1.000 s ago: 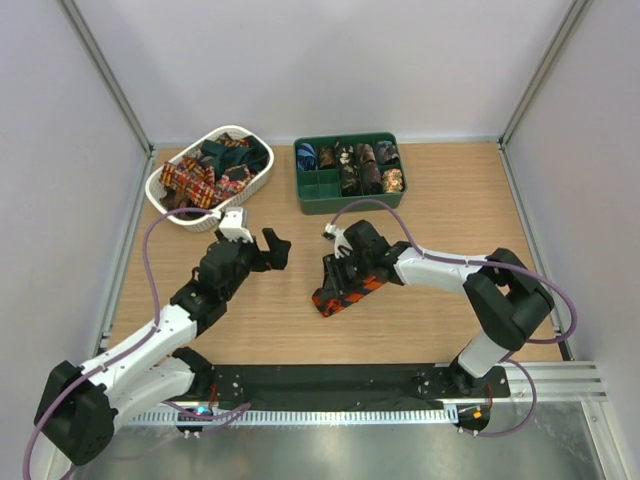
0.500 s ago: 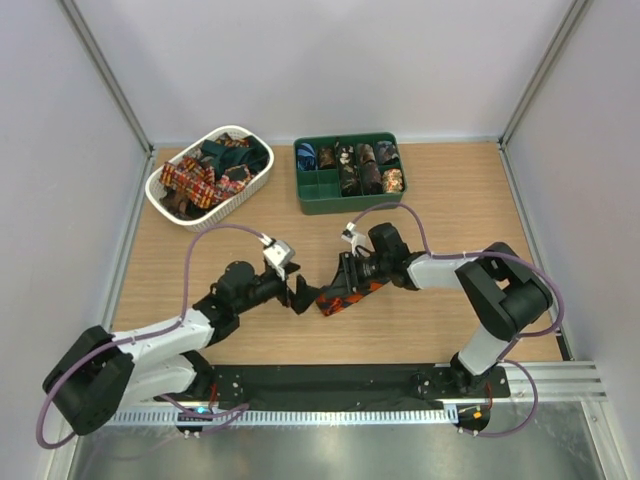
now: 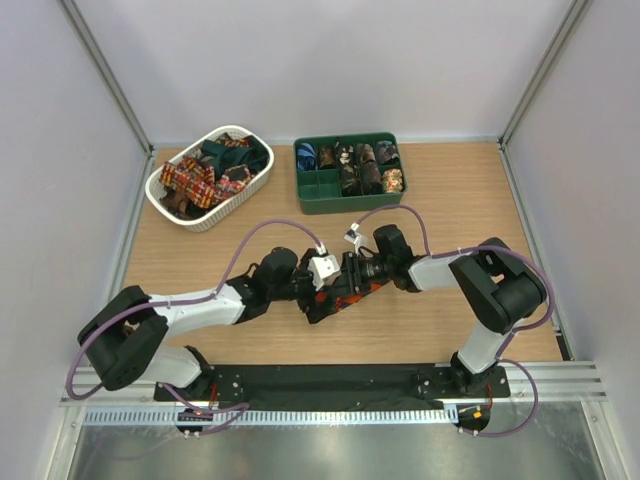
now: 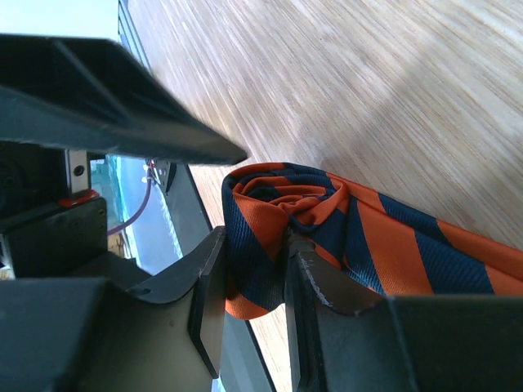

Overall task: Roll the ties
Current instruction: Roll the tie

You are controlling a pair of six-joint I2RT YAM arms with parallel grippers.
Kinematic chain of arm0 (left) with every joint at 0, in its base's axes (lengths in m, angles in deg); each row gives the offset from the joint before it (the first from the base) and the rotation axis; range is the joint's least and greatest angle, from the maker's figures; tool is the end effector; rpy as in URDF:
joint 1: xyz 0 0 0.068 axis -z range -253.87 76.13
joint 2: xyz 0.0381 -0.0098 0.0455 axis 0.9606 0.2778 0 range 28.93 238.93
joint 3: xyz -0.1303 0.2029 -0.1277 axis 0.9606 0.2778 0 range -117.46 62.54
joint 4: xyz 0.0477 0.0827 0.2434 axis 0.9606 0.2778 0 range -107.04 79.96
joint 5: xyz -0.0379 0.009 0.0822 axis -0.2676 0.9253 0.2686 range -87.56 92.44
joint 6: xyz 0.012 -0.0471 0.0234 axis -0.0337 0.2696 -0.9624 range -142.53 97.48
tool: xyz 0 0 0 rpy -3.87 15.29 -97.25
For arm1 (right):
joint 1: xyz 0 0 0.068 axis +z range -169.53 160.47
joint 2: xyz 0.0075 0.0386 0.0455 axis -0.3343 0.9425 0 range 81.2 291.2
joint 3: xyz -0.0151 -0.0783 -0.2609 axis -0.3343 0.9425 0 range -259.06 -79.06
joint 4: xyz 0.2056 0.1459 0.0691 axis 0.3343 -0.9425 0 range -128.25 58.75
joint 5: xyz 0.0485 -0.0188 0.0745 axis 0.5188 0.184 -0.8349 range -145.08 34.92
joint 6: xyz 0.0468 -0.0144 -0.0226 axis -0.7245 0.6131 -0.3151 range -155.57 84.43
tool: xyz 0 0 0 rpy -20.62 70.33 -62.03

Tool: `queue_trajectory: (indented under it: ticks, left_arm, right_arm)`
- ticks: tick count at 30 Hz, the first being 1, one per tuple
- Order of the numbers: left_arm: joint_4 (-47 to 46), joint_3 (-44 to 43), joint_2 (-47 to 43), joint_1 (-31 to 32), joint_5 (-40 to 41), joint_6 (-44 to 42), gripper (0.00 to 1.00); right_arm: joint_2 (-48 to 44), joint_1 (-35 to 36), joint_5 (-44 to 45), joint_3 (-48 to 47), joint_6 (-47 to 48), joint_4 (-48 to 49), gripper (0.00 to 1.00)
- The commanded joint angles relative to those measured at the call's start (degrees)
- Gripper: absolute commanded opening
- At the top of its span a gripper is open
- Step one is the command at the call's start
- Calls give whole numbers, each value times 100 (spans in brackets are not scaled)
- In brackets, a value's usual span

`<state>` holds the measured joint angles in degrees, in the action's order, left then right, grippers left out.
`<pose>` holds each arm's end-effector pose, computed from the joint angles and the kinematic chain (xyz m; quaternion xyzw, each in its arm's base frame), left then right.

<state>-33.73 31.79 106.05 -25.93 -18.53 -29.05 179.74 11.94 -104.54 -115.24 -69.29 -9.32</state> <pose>0.1692 -0.2067 0.1818 0.4703 0.7142 -0.3218 0.4064 0.2417 0.1796 0.1225 -0.1592 0.8279 0.5250 0.1163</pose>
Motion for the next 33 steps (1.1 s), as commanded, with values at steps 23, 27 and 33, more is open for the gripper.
queue_trajectory:
  ticks: [23, 27, 33]
  left_arm:
    - [456, -907, 1419, 163, 366, -174, 79]
    - [675, -969, 1490, 180, 313, -218, 63]
    - [702, -951, 1551, 233, 190, -288, 47]
  right_arm:
    - [-72, -9, 542, 77, 269, -840, 2]
    - [-72, -9, 577, 59, 225, -858, 5]
    - [-168, -17, 691, 59, 199, -919, 16]
